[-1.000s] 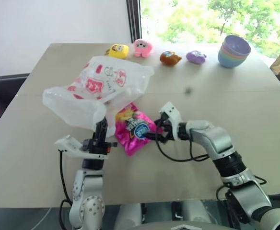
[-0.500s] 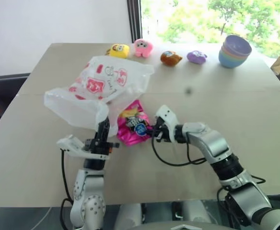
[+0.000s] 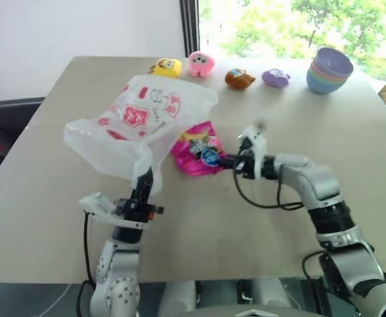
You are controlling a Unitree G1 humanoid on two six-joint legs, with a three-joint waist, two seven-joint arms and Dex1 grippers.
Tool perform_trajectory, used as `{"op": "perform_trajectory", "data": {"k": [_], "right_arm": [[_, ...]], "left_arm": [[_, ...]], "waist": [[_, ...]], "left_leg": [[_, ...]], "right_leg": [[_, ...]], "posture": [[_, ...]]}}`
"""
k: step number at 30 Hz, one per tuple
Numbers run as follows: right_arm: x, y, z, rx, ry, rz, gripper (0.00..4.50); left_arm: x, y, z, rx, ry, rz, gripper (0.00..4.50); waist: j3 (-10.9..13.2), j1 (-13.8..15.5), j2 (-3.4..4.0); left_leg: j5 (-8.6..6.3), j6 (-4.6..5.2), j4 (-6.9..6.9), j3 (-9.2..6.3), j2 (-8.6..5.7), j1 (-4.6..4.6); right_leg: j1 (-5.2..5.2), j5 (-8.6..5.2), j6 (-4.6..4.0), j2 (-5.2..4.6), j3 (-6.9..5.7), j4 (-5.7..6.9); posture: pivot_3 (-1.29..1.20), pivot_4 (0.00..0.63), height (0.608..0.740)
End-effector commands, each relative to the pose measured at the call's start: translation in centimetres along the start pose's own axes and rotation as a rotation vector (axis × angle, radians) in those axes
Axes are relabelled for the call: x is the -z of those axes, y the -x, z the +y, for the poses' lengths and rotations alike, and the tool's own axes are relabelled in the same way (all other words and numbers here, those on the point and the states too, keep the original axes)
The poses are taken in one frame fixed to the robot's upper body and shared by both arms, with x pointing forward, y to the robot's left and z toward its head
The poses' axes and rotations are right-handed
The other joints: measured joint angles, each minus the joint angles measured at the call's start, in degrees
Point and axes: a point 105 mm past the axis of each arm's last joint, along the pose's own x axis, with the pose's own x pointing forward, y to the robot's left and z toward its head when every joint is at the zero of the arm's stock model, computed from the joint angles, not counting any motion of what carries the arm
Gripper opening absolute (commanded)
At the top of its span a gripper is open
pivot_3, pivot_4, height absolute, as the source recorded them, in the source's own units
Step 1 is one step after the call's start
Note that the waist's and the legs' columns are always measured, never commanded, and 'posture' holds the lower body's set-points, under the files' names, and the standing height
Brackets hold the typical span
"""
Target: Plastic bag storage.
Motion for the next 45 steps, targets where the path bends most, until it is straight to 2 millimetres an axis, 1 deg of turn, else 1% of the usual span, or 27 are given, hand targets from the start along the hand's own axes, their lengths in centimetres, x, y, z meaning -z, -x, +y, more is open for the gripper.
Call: {"op": "perform_trajectory", "data": {"k": [1, 4, 7, 9, 11, 14, 16, 19, 23, 27, 30, 35, 39, 42, 45], "right_arm": [[-2.0, 2.2, -0.4, 0.006, 0.055, -0.051, 0.04], [-2.4, 4.4, -1.8, 0.061, 0.081, -0.04, 0.04], [-2.8, 6.0, -2.5, 0.095, 0.104, -0.034, 0.04], [-3.7, 7.4, -2.6, 0.109, 0.116, -0.047, 0.04], [-4.3, 8.1, -2.4, 0.108, 0.121, -0.061, 0.04], [-4.8, 8.4, -2.3, 0.115, 0.134, -0.074, 0.04], [-4.9, 8.2, -1.8, 0.093, 0.128, -0.082, 0.04], [-4.4, 7.6, -0.8, 0.048, 0.136, -0.057, 0.04], [-3.3, 5.6, -0.2, 0.004, 0.132, -0.025, 0.04], [-3.1, 4.0, 0.1, -0.037, 0.131, -0.008, 0.04], [-2.9, 3.1, 0.3, -0.066, 0.135, 0.016, 0.04], [-2.4, 2.5, 1.0, -0.127, 0.13, 0.039, 0.04], [-2.2, 2.6, 1.4, -0.165, 0.132, 0.055, 0.04], [-1.9, 2.5, 2.2, -0.211, 0.122, 0.071, 0.04], [-1.6, 1.9, 2.3, -0.218, 0.123, 0.08, 0.04]], "left_arm": [[-1.3, -0.4, -2.2, 0.108, -0.003, -0.03, 0.0], [-1.5, -0.3, -2.4, 0.123, 0.004, -0.036, 0.0], [-1.8, -0.3, -2.5, 0.135, 0.012, -0.045, 0.0], [-1.8, -0.3, -2.6, 0.147, 0.014, -0.045, 0.0], [-1.7, -0.4, -2.6, 0.151, 0.014, -0.037, 0.0], [-1.4, -0.4, -2.5, 0.153, 0.013, -0.023, 0.0], [-1.3, -0.5, -2.4, 0.153, 0.014, -0.024, 0.0], [-1.3, -0.6, -2.4, 0.156, 0.016, -0.03, 0.0], [-1.0, -0.7, -2.6, 0.166, 0.024, -0.027, 0.0], [-0.9, -0.6, -2.7, 0.167, 0.025, -0.026, 0.0], [-0.9, -0.5, -2.9, 0.167, 0.027, -0.03, 0.0], [-0.9, -0.3, -3.1, 0.161, 0.028, -0.042, 0.0], [-1.1, -0.2, -3.2, 0.156, 0.024, -0.062, 0.0], [-1.1, -0.3, -3.6, 0.176, 0.029, -0.066, 0.0], [-1.0, -0.4, -4.2, 0.201, 0.035, -0.064, 0.0]], "waist": [[0.0, -0.1, 0.01], [0.1, 0.0, 0.04], [0.1, 0.0, 0.05], [0.1, 0.0, 0.07], [0.1, 0.0, 0.1], [0.1, -0.1, 0.09], [0.1, 0.0, 0.1], [0.1, 0.0, 0.09], [0.1, 0.0, 0.09], [0.1, 0.0, 0.1], [0.1, 0.0, 0.1], [0.1, 0.1, 0.1], [0.1, 0.0, 0.09], [0.1, 0.0, 0.1], [0.1, 0.0, 0.1]], "left_leg": [[0.0, 0.0, 0.0, 0.01, 0.0, 0.0], [-0.02, 0.04, 0.0, 0.01, -0.01, -0.01], [-0.05, 0.08, 0.0, 0.0, -0.03, -0.01], [-0.05, 0.09, 0.0, 0.0, -0.03, 0.0], [-0.06, 0.1, 0.0, 0.0, -0.02, -0.01], [-0.07, 0.12, -0.01, 0.01, -0.02, 0.0], [-0.08, 0.13, 0.0, 0.01, -0.02, 0.01], [-0.07, 0.13, 0.0, 0.01, -0.03, -0.01], [-0.05, 0.08, 0.0, 0.01, -0.03, 0.0], [0.02, -0.02, 0.0, 0.01, -0.03, 0.01], [0.04, -0.06, 0.01, 0.02, -0.04, 0.0], [0.03, -0.05, 0.01, -0.01, -0.04, -0.01], [0.03, -0.05, 0.01, 0.01, -0.04, -0.01], [0.03, -0.04, 0.01, -0.01, -0.04, -0.01], [0.02, -0.04, 0.01, -0.01, -0.03, 0.0]], "right_leg": [[0.0, 0.0, 0.0, 0.0, 0.01, 0.0], [0.0, 0.0, 0.0, -0.02, 0.01, -0.01], [0.0, 0.0, 0.0, -0.02, 0.01, -0.02], [0.0, 0.0, 0.0, -0.01, 0.01, -0.01], [-0.01, 0.0, 0.0, -0.01, 0.01, -0.01], [-0.01, 0.0, 0.0, 0.0, 0.03, -0.01], [0.0, 0.0, 0.0, 0.0, 0.02, -0.01], [0.0, 0.0, 0.01, -0.01, 0.03, -0.01], [0.0, 0.0, 0.01, -0.01, 0.03, -0.01], [0.0, 0.0, 0.01, 0.0, 0.03, 0.0], [0.0, 0.0, 0.01, -0.02, 0.03, 0.0], [0.0, 0.0, 0.01, -0.01, 0.0, -0.01], [0.0, 0.0, 0.01, -0.02, 0.02, -0.01], [0.0, 0.0, 0.01, -0.01, 0.01, -0.01], [0.0, 0.0, 0.01, -0.01, 0.01, 0.0]], "posture": [[0.0, 0.15, 0.74], [0.0, 0.15, 0.74], [0.0, 0.15, 0.74], [0.0, 0.15, 0.74], [0.0, 0.15, 0.74], [0.0, 0.15, 0.74], [0.0, 0.15, 0.74], [0.0, 0.15, 0.74], [0.0, 0.15, 0.74], [0.0, 0.15, 0.74], [0.0, 0.15, 0.74], [0.0, 0.15, 0.74], [0.0, 0.15, 0.74], [0.0, 0.15, 0.74], [0.0, 0.15, 0.74]]}}
